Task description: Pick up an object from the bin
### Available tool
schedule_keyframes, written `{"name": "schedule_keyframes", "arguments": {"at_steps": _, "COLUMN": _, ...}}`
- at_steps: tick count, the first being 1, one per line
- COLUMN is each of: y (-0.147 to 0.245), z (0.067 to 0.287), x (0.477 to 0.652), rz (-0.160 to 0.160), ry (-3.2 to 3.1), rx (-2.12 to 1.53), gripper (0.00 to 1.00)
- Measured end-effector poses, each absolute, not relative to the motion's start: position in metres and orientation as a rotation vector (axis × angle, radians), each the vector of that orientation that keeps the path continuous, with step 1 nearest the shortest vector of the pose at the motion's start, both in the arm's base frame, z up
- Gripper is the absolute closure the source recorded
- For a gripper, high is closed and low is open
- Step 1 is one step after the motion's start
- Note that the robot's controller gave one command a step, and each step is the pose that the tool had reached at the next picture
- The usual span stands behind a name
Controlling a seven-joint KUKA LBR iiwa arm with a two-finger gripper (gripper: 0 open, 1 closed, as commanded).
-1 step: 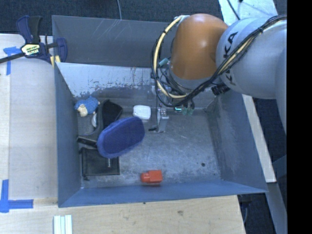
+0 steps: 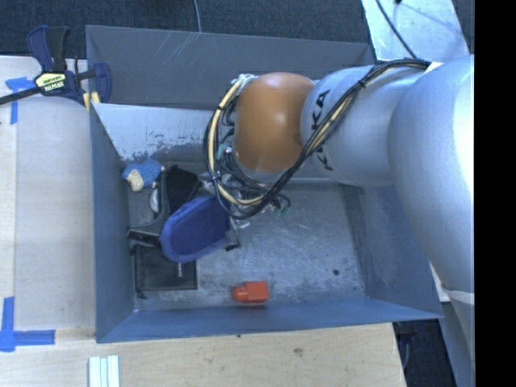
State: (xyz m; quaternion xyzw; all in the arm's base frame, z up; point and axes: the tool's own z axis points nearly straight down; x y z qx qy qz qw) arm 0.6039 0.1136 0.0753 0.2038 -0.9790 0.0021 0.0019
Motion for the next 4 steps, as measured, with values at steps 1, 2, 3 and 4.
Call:
{"name": "schedule_keyframes", "arguments": {"at_steps": 1, "y": 0.083, "z": 0.119, "x": 0.557, "rz": 0.003, "ry": -2.915, "rx": 1.180, "gripper": 0.00}}
{"name": "schedule_keyframes", "arguments": {"at_steps": 2, "y": 0.105, "z": 0.069, "x": 0.597, "rz": -0.001, "ry": -2.714, "rx": 1.590, "gripper": 0.00}}
{"name": "schedule_keyframes", "arguments": {"at_steps": 3, "y": 0.104, "z": 0.072, "x": 0.598, "rz": 0.002, "ry": -2.716, "rx": 1.586, "gripper": 1.00}}
{"name": "schedule_keyframes", "arguments": {"at_steps": 4, "y": 0.110, "z": 0.214, "x": 0.576, "rz": 0.005, "ry": -2.691, "rx": 1.642, "gripper": 1.00}}
